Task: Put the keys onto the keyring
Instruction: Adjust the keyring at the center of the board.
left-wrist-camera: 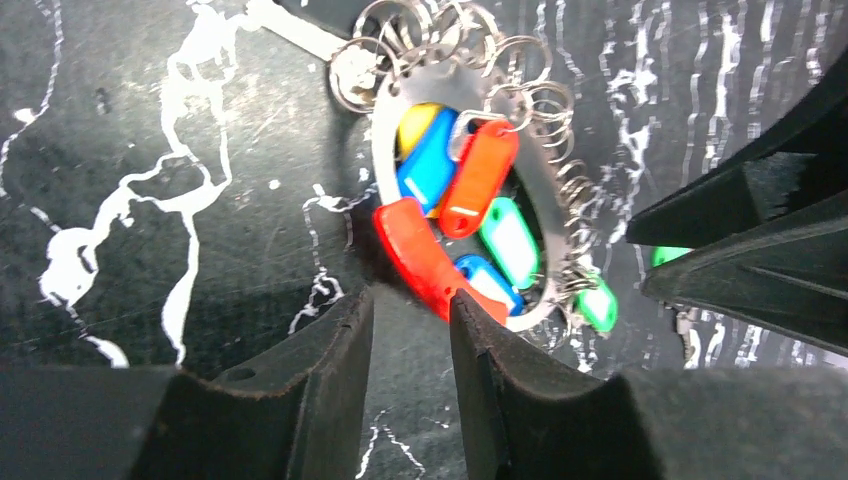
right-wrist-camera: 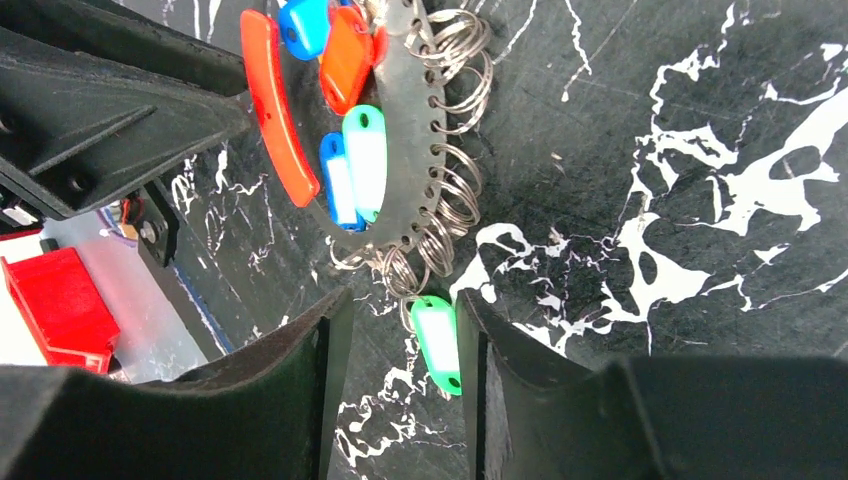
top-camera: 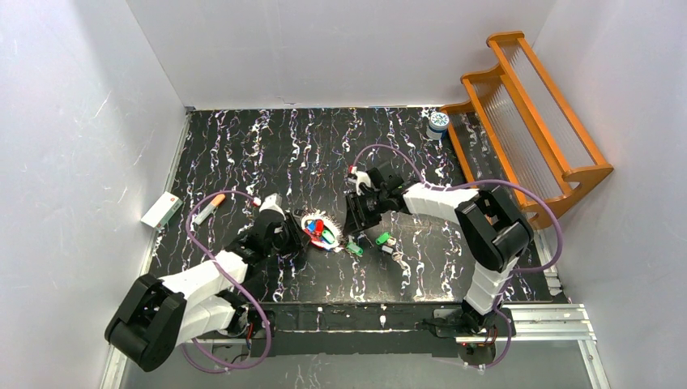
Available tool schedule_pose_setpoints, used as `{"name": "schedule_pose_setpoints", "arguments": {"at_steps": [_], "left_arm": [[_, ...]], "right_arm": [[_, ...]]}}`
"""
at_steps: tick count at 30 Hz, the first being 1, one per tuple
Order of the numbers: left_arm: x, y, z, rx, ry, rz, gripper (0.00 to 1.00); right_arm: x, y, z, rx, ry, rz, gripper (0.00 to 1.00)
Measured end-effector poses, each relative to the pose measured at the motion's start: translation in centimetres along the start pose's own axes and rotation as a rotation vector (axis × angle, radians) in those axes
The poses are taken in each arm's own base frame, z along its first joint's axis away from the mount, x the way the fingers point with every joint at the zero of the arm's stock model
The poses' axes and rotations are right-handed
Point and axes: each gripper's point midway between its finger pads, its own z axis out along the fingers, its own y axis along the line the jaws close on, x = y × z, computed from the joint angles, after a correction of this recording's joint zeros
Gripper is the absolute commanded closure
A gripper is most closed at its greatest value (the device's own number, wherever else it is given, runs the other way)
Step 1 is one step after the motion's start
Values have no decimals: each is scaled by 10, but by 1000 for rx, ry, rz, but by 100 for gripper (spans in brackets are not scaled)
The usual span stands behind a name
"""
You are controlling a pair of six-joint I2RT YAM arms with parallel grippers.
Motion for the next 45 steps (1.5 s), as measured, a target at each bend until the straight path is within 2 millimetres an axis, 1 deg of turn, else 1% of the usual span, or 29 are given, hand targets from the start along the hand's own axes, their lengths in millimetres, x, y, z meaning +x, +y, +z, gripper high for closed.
{"name": "schedule_pose_setpoints", "arguments": {"at_steps": [3, 5, 7, 11, 14, 17, 22, 26, 32, 35, 37, 40, 42, 45], "left_arm": [[4, 10, 2, -46, 17, 8, 70], [6, 12, 5, -65, 32, 11, 71], [6, 12, 8, -68, 37, 13, 72], [2, 7, 16, -67, 39, 22, 74], [-3, 3, 22, -72, 45, 48, 74], [-5, 2, 23, -72, 46, 63, 74], [-8, -1, 24, -71, 47, 97, 69], [-12, -6, 18, -48, 38, 108, 66], [-24, -32, -2, 62, -2, 119, 65], [-28, -39, -11, 99, -21, 121, 65], [-28, -42, -17, 125, -30, 122, 64], [-23, -46, -22, 169, -27, 123, 65], [-18, -49, -23, 197, -14, 123, 65], [-11, -55, -24, 231, 6, 123, 65]], "right_arm": [[5, -6, 6, 6, 18, 10, 57], [10, -11, 12, 6, 29, 18, 60], [18, -13, 15, -8, 48, 36, 62], [23, -11, 17, -45, 45, 39, 66], [28, -7, 19, -76, 51, 42, 66], [36, 0, 21, -116, 59, 48, 66], [48, 7, 19, -148, 70, 73, 63], [46, 6, 17, -119, 56, 62, 60], [44, 1, 12, -58, 48, 49, 57], [42, 0, 11, -39, 48, 44, 48], [40, 2, 11, -34, 51, 33, 47], [39, 7, 13, -16, 55, -1, 50], [40, 15, 15, -10, 64, -25, 56], [39, 27, 19, -1, 67, -64, 57]]}}
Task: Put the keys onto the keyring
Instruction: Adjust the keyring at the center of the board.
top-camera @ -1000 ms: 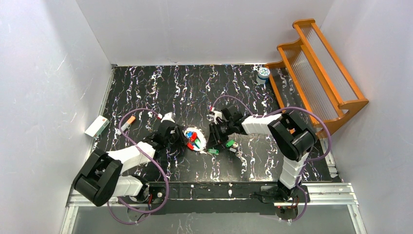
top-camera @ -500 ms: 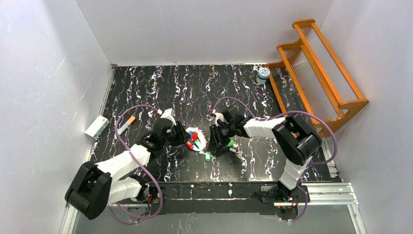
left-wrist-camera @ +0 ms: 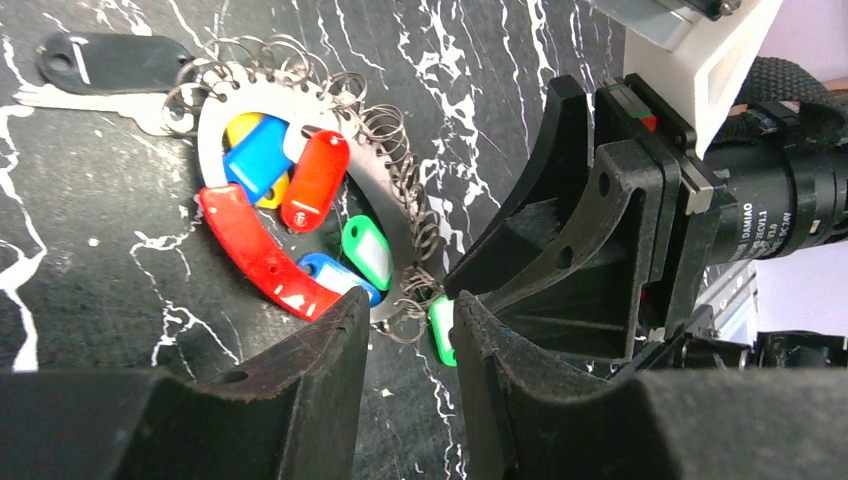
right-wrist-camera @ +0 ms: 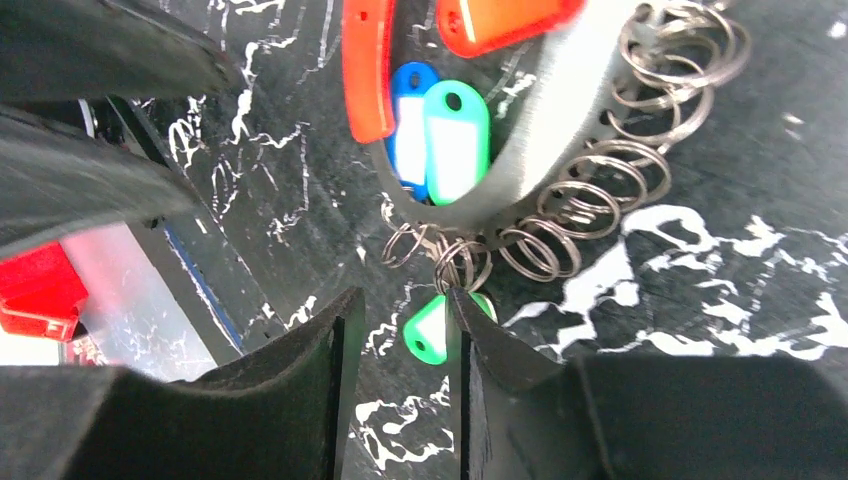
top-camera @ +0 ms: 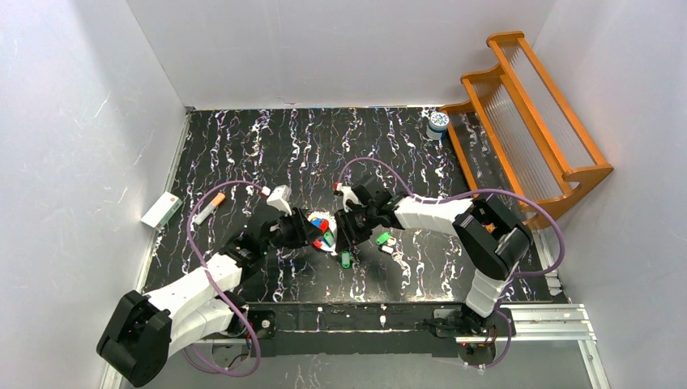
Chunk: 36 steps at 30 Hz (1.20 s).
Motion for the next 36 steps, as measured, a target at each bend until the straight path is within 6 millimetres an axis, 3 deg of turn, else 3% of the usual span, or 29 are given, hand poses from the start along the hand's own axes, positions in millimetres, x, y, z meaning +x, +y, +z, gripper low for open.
{"name": "schedule_pose_setpoints", "arguments": {"at_steps": [5, 16, 22, 36], "left_arm": [[5, -4, 1, 25, 7, -2, 65], [5, -2, 1, 18, -3, -18, 65], [3, 10, -2, -43, -32, -39, 66], [-1, 34, -11, -174, -79, -73, 66]], "right_arm": [[-4, 13, 4, 7, -4, -33, 57], [-6, 19, 9, 76, -4, -41, 56], [-2, 24, 12, 106, 6, -63, 63], [-3, 38, 15, 130, 3, -93, 60]]}}
